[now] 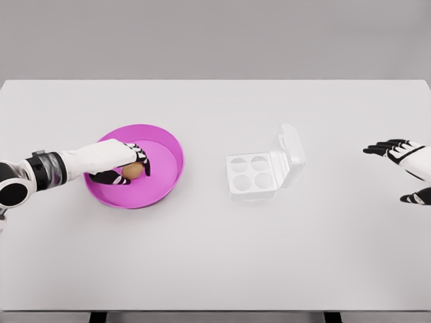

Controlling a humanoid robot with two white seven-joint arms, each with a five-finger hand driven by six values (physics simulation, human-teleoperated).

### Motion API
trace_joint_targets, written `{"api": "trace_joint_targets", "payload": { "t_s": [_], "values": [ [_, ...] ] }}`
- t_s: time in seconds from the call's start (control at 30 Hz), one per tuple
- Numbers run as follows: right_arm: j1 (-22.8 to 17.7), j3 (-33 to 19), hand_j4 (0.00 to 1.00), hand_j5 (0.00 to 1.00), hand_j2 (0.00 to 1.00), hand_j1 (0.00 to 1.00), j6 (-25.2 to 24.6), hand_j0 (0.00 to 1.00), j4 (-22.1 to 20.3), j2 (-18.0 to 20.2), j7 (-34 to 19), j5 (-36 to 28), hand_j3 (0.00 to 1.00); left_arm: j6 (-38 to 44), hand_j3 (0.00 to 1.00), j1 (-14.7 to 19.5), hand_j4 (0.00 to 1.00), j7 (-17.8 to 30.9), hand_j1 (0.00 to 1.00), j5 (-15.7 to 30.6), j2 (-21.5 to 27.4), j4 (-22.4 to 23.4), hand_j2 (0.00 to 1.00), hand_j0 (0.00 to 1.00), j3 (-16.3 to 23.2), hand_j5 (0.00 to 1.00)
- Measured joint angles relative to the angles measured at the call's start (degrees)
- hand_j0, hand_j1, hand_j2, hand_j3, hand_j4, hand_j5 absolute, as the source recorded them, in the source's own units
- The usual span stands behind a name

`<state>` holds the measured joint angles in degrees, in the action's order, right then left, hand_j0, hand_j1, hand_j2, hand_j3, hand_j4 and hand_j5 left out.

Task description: Pack egg into the box and close the box lid

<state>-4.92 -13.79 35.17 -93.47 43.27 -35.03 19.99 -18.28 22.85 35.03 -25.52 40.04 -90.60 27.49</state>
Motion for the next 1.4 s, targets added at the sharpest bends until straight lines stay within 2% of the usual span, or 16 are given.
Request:
{"api": "trace_joint_targets", "payload": {
  "t_s": [0.37, 0.93, 1.4],
  "values": [
    [0.2, 0.0, 1.00, 1.00, 1.00, 1.00, 0.0, 1.00, 0.1, 0.0, 0.0, 0.0, 1.00, 0.0, 0.40, 0.4, 0.40, 0.0, 0.40, 1.1, -0.1, -0.8, 0.40, 0.40, -0.5, 0.40],
    [0.2, 0.0, 1.00, 1.00, 1.00, 1.00, 0.0, 1.00, 0.1, 0.1, 0.0, 0.0, 1.00, -0.1, 0.37, 0.4, 0.37, 0.0, 0.37, 2.5, -0.3, -4.5, 0.37, 0.37, -1.0, 0.37],
    [0.4, 0.0, 1.00, 1.00, 1.00, 1.00, 0.0, 1.00, 0.7, 0.2, 0.0, 0.1, 1.00, -0.6, 0.37, 1.7, 0.37, 0.0, 0.37, 2.6, -2.5, -6.1, 0.37, 0.37, -1.4, 0.37]
  ]
}}
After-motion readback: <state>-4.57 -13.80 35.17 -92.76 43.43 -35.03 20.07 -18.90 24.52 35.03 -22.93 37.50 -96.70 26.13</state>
